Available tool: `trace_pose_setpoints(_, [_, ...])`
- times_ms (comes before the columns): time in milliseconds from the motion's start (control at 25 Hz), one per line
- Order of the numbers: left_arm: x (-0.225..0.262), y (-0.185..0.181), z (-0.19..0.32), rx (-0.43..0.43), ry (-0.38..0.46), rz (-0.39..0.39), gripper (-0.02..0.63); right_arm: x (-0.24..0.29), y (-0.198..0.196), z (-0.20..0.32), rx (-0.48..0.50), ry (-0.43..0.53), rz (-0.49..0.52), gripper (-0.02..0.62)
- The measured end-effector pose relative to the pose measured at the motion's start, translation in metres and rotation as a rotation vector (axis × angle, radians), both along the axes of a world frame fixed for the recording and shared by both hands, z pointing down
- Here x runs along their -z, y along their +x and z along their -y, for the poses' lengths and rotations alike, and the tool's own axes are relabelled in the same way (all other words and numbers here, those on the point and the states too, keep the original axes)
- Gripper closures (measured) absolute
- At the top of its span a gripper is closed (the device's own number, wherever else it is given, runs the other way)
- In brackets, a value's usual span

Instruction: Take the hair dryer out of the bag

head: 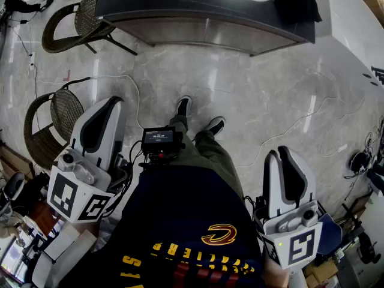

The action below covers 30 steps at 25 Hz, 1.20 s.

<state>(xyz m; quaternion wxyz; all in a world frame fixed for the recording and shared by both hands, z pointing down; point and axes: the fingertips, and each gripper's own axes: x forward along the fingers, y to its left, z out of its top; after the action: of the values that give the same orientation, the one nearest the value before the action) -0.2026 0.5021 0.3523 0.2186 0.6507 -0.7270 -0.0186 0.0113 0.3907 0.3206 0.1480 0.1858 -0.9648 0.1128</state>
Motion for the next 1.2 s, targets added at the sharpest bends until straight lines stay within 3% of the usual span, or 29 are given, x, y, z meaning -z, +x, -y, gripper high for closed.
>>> trace_pose_setpoints(200, [0.006,0.003,0.002,-0.002,0.004,0.010,0.595,0.001,0.008,0.002,0.013,0.038,-0.023,0.532])
trace_pose_setpoints(400, [0.023,0.011,0.000,-0.018,0.011,0.029,0.595,0.013,0.018,0.002,-0.032,0.021,0.028,0.532])
trace_pose_setpoints(600, [0.053,0.027,0.019,-0.086,0.085,0.084,0.595,0.028,0.035,0.016,-0.122,0.053,0.098,0.532])
trace_pose_setpoints(1200, [0.108,0.182,0.076,-0.272,0.167,0.247,0.595,0.050,0.155,0.044,-0.258,0.085,0.205,0.532])
